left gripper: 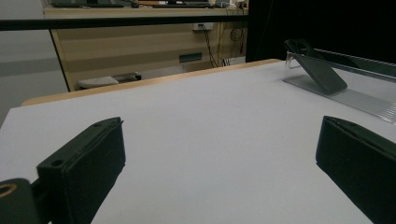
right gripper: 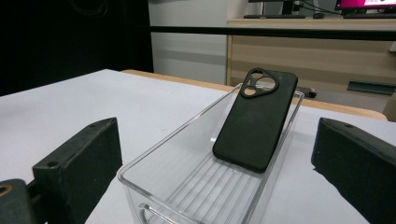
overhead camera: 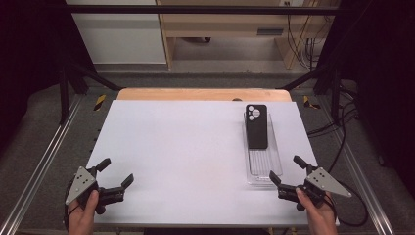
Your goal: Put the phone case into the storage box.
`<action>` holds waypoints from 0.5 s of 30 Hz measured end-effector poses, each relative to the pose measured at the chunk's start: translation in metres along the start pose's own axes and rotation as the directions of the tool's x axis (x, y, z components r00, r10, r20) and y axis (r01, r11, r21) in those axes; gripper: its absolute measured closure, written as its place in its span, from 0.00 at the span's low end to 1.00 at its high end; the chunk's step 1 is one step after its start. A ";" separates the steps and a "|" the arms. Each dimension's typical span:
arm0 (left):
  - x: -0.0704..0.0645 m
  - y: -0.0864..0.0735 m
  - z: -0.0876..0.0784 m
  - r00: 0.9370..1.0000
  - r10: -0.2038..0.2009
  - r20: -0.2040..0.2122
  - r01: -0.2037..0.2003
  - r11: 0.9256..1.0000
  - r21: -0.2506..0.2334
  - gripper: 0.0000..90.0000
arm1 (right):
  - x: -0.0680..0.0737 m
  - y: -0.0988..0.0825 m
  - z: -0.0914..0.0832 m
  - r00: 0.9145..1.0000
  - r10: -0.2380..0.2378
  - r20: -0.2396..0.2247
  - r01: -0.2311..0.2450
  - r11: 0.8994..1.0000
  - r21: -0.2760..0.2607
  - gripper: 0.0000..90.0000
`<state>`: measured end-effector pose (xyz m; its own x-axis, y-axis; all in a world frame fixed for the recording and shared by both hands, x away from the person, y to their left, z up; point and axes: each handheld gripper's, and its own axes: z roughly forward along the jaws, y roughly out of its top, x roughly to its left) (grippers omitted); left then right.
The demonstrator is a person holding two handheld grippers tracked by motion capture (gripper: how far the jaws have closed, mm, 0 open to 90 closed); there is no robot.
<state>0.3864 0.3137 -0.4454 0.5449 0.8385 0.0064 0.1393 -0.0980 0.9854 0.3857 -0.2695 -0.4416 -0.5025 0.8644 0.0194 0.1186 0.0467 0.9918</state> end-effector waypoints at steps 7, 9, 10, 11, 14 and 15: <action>-0.002 0.000 0.001 1.000 0.008 0.009 -0.008 1.000 -0.002 0.02 | 0.003 0.000 0.004 1.000 0.002 -0.015 -0.002 1.000 0.002 0.02; -0.002 0.000 0.001 1.000 0.009 0.012 -0.009 1.000 -0.002 0.02 | 0.003 0.000 0.005 1.000 -0.001 -0.018 0.001 1.000 0.004 0.02; -0.002 0.000 0.001 1.000 0.010 0.012 -0.010 1.000 -0.001 0.02 | 0.004 0.000 0.005 1.000 0.000 -0.020 0.000 1.000 0.005 0.02; -0.002 0.000 0.001 1.000 0.009 0.013 -0.009 1.000 -0.002 0.02 | 0.004 -0.001 0.006 1.000 0.000 -0.021 0.000 1.000 0.005 0.02; -0.002 0.000 0.001 1.000 0.008 0.015 -0.008 1.000 -0.002 0.02 | 0.005 -0.001 0.008 1.000 0.000 -0.025 0.001 1.000 0.007 0.02; -0.002 0.000 0.001 1.000 0.008 0.015 -0.008 1.000 -0.003 0.02 | 0.006 -0.001 0.008 1.000 -0.001 -0.026 0.002 1.000 0.008 0.02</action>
<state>0.3863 0.3108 -0.4453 0.5586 0.8294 0.0114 0.1330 -0.1031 0.9857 0.3899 -0.2606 -0.4434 -0.5249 0.8509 0.0212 0.1246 0.0521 0.9908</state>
